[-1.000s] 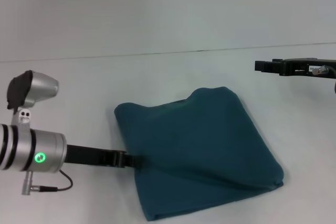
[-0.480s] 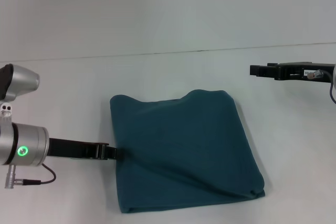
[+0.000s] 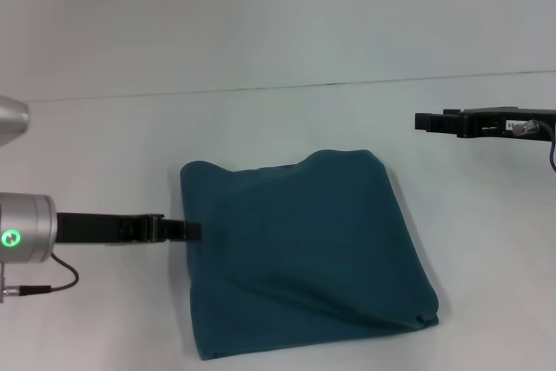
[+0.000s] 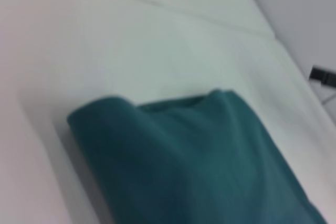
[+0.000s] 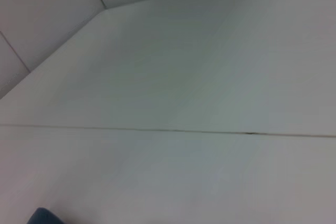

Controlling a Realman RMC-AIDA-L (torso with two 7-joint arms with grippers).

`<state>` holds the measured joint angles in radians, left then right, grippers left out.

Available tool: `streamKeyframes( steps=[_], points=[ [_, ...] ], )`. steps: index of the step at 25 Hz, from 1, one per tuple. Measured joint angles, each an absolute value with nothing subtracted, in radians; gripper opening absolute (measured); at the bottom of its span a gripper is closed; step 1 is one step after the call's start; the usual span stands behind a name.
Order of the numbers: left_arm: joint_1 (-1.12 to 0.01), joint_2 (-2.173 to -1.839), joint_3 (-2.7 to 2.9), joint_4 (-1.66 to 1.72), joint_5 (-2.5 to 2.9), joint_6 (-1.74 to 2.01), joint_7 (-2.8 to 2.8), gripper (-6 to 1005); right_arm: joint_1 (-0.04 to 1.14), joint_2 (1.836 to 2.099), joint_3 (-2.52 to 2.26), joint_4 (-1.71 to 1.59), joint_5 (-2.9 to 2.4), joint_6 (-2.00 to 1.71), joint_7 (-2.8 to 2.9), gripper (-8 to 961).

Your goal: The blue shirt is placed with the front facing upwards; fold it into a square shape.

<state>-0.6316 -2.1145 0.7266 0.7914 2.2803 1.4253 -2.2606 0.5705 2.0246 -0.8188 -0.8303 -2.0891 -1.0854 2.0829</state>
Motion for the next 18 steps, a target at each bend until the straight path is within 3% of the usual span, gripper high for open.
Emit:
streamKeyframes(
  steps=[11,18],
  points=[
    [-0.551,-2.133,0.710,0.846,2.084,1.554,-2.133,359,0.554,2.032,-0.818,-0.824,-2.083,-1.236,1.977,516],
    [-0.517,-2.140,0.667,0.839,2.000,1.644,-2.032,625,0.581,2.035,-0.826,-0.738,-2.082,-1.389,1.867,297]
  ],
)
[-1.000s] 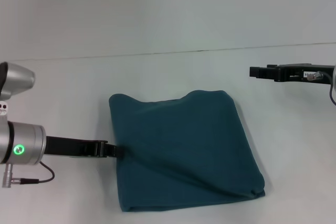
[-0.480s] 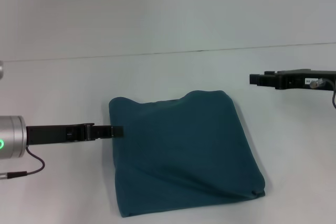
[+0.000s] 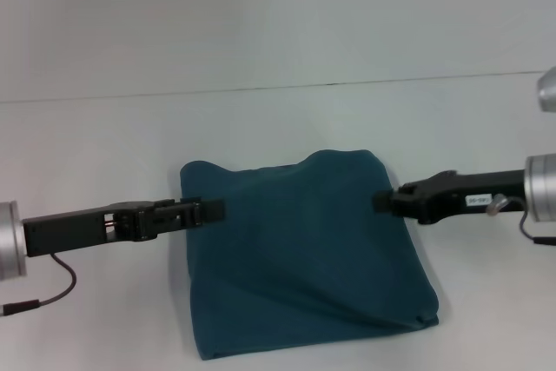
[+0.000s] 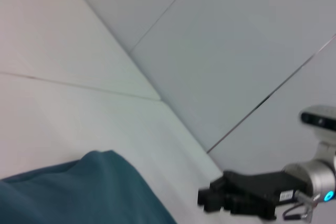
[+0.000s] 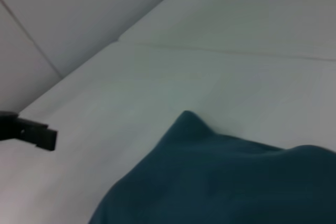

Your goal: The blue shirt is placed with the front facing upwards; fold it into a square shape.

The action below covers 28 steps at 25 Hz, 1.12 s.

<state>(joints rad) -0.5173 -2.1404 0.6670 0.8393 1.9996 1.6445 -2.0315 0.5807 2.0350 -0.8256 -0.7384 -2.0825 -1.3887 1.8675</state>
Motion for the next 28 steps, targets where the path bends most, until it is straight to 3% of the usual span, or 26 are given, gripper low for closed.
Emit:
streamKeyframes(
  steps=[3,7,13,28],
  points=[
    [-0.514,-2.140,0.651,0.831,1.997,1.654,-2.017,726,0.601,2.038,-0.842,-0.697,-2.089,-1.390,1.854,189],
    [-0.513,-2.142,0.644,0.818,1.992,1.664,-1.989,727,0.629,2.050,-0.887,-0.660,-2.092,-1.346,1.844,36],
    [-0.511,-2.144,0.644,0.803,1.991,1.666,-1.970,727,0.676,2.085,-0.939,-0.620,-2.151,-1.216,1.836,-1],
    [-0.494,-2.146,0.633,0.799,1.991,1.662,-1.961,727,0.730,2.091,-1.020,-0.563,-2.148,-0.999,1.843,2]
  ],
)
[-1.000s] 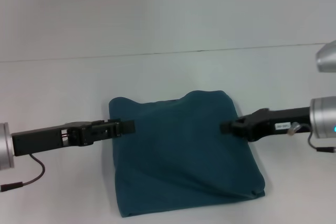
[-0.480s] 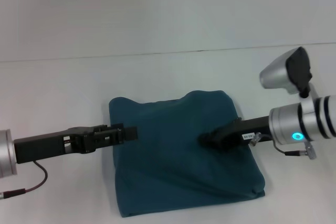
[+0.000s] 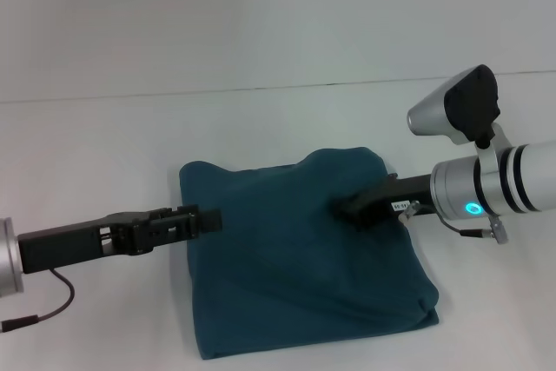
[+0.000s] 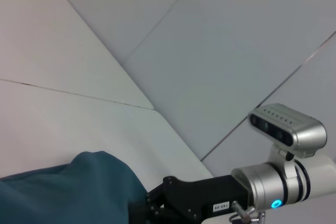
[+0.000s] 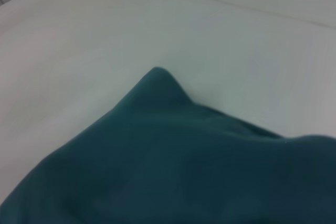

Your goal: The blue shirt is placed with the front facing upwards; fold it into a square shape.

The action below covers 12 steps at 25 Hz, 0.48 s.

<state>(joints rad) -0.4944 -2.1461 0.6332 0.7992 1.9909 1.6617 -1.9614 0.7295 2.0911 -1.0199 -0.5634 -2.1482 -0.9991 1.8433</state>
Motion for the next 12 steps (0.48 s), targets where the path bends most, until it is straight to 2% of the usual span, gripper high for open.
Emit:
streamKeyframes(
  steps=[6,12],
  points=[
    [-0.490,-2.147,0.633,0.799,1.991,1.656,-1.950,727,0.721,2.092,-1.013,-0.596,-2.114,-0.996,1.843,2],
    [-0.489,-2.148,0.631,0.799,1.991,1.654,-1.950,726,0.698,2.082,-1.011,-0.620,-2.112,-1.029,1.856,3]
  ],
)
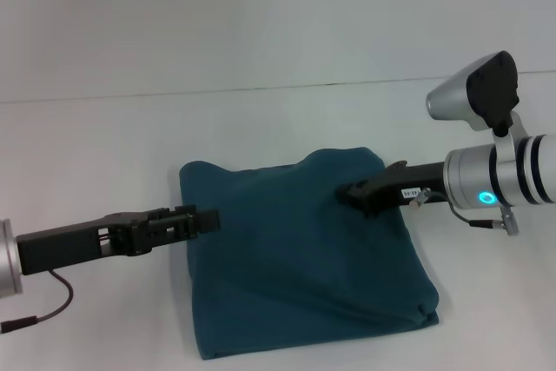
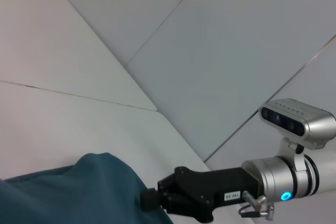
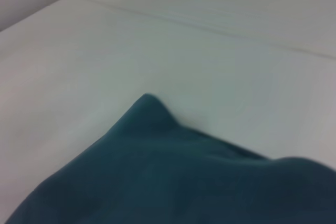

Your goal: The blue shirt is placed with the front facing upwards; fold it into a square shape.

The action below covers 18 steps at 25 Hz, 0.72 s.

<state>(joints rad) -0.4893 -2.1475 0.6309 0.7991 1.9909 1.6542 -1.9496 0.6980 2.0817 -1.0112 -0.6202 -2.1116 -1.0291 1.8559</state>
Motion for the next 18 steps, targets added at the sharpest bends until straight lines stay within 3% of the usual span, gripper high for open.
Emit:
streamKeyframes(
  steps=[18],
  points=[
    [-0.493,-2.148,0.630,0.799,1.991,1.654,-1.943,724,0.731,2.086,-1.040,-0.537,-2.117,-0.806,1.851,6]
  ],
)
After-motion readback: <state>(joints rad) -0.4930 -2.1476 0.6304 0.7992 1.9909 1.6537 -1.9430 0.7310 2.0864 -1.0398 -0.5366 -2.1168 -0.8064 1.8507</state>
